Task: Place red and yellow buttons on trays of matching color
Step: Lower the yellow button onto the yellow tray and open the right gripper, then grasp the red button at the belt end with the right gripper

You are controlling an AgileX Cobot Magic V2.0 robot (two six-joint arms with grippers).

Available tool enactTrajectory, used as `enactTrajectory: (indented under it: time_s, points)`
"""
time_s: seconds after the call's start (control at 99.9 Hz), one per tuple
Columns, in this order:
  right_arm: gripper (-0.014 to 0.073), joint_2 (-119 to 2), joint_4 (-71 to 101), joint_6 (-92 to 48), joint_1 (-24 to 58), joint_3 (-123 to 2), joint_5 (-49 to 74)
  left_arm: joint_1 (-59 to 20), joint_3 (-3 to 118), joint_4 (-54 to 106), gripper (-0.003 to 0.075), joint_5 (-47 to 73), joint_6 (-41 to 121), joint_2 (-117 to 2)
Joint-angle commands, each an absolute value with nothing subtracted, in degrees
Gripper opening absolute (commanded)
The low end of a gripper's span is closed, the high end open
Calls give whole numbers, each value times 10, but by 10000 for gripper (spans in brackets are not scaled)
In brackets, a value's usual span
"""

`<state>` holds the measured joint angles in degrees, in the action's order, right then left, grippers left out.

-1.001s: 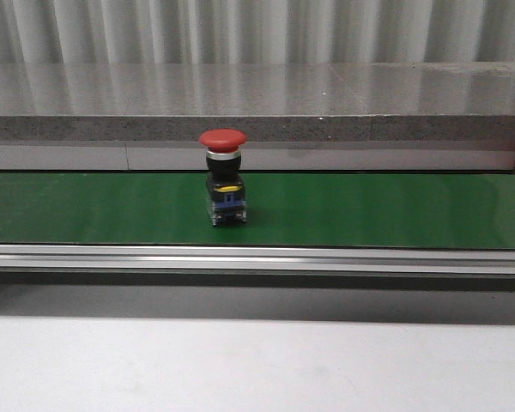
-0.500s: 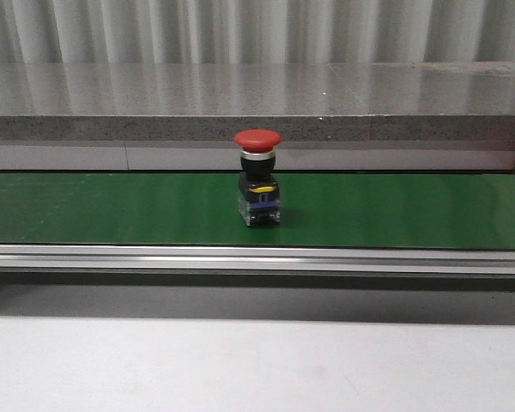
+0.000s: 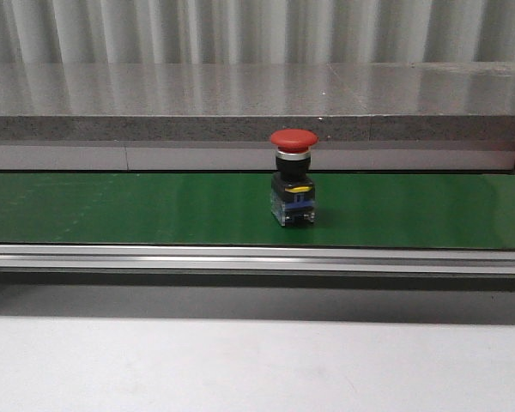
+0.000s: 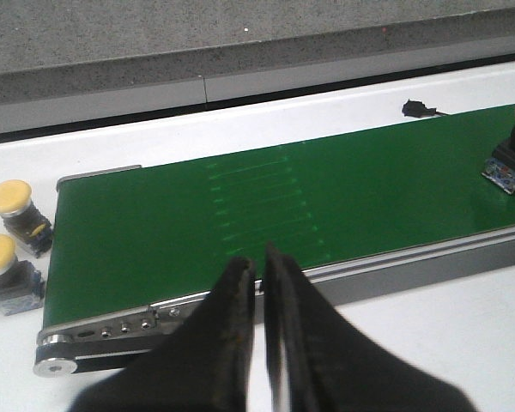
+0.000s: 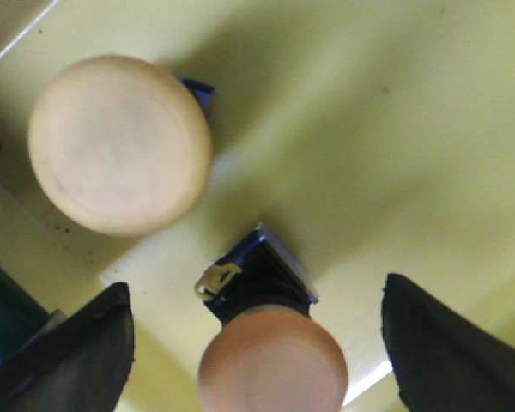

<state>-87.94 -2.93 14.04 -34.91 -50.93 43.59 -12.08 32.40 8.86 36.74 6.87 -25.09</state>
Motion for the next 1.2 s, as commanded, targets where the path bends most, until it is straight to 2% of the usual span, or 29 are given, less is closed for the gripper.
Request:
enactTrajectory:
  time_s: [0.0,0.3,0.58,0.961,1.191]
  points:
    - [624,-840,-32,139,-353,-523,413,-126,338,97,-6,331,70,-253]
    - [624,-734,-32,138,-324,-523,416,-126,338,97,-6,331,70,-253]
    - [624,-651,-32,122,-180,-537,458,-126,338,97,-6,331,70,-253]
    - [624,-706,-9,73,38,-636,581,-126,338,97,-6,331,70,-253]
    - [624,-794,92,-48,94,-693,619,-126,338,97,-6,331,70,-253]
